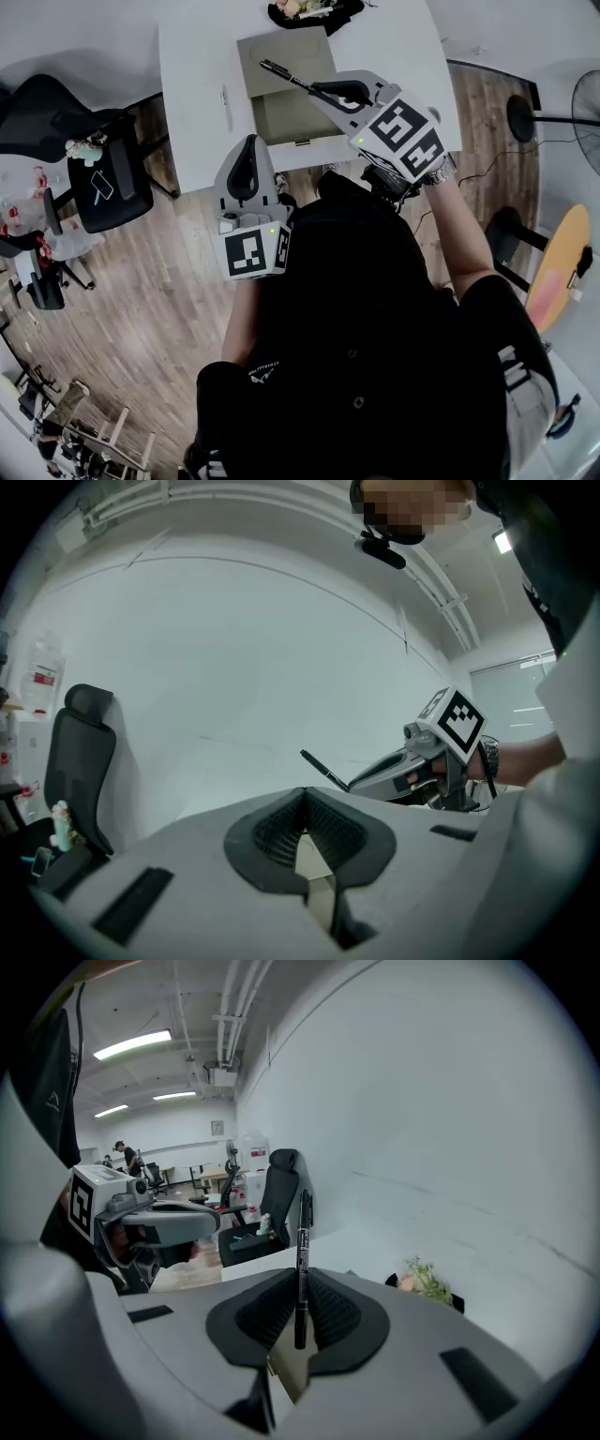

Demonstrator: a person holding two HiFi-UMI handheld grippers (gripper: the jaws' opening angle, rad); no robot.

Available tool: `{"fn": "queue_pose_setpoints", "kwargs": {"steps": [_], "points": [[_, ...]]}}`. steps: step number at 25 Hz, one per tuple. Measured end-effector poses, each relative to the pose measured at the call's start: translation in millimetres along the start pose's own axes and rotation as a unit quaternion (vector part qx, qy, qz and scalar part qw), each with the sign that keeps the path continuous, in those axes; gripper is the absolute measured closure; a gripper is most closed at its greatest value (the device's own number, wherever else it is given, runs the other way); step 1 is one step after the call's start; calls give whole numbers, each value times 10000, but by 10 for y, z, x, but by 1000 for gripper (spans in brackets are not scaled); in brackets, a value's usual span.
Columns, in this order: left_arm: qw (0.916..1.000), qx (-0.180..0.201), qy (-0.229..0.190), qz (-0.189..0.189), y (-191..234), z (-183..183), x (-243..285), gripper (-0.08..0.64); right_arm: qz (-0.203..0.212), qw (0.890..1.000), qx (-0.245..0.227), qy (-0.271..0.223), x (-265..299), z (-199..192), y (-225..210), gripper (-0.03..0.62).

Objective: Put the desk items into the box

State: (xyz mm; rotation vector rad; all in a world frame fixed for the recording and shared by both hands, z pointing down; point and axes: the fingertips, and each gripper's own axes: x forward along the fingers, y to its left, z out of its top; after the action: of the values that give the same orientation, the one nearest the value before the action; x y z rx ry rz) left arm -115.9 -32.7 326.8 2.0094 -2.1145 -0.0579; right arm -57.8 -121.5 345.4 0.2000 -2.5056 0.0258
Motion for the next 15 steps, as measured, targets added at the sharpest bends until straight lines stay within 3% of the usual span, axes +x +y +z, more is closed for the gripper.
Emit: {"fn": "queue_pose_setpoints", "kwargs": {"steps": [5,15], "points": [[9996,-118,72,254,78,-78,49,552,473,9978,-103,450,294,-225,18,552],[9976,-183,354,563,354,-247,337,552,967,9871,-114,1273,878,-702,-85,552]]}}
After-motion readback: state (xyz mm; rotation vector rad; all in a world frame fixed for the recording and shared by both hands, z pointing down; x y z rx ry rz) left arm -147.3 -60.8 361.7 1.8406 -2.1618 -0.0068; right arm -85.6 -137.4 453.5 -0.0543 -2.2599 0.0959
